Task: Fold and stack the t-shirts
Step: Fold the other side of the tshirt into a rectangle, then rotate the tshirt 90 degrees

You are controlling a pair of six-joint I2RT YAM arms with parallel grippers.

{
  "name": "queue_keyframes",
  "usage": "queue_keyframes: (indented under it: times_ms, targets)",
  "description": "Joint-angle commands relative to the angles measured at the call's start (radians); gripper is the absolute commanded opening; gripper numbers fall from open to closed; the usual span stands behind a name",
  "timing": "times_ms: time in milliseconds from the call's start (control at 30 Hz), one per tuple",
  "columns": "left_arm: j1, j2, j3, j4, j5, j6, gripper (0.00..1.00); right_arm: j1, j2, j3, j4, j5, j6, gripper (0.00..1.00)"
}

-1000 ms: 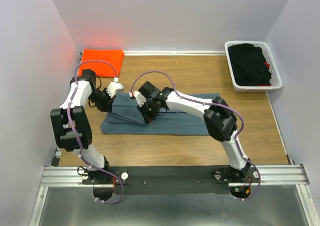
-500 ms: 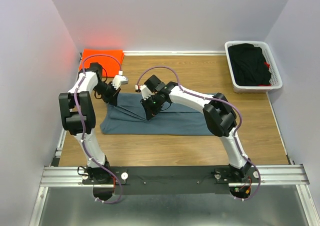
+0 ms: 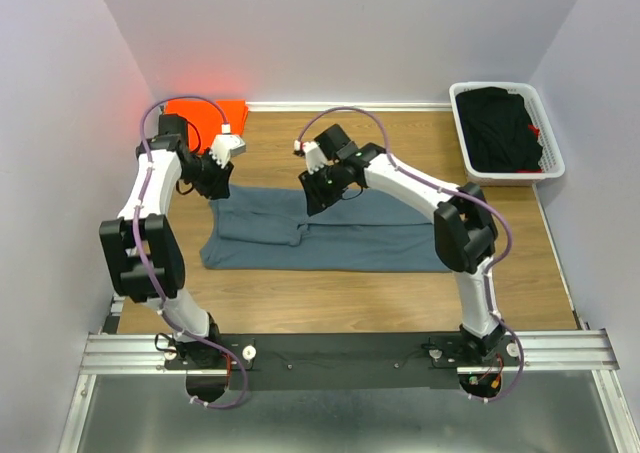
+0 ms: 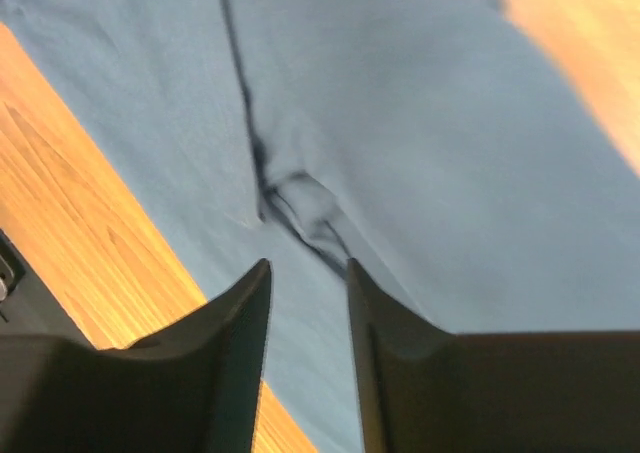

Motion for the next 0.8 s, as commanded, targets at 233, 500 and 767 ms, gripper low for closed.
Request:
queue_keyframes:
  times_ms: [233, 500, 767]
  targets:
    - [-0.052, -0.036, -0.26, 0.179, -0.059, -0.188, 0.27, -0.156, -0.074, -0.135, -0.062, 0.228, -0.15, 0.38]
    - [-0.162, 0.062, -0.273, 0.289, -0.226, -0.3, 0.18, -0.254, -0.073, -0.264, -0.067, 0.306, -0.204, 0.37]
    - [-0.21, 0.255, -0.141, 0.32, -0.304, -0.357, 0.15, -0.295, -0.12, -0.4, -0.068, 0.314, -0.244, 0.37]
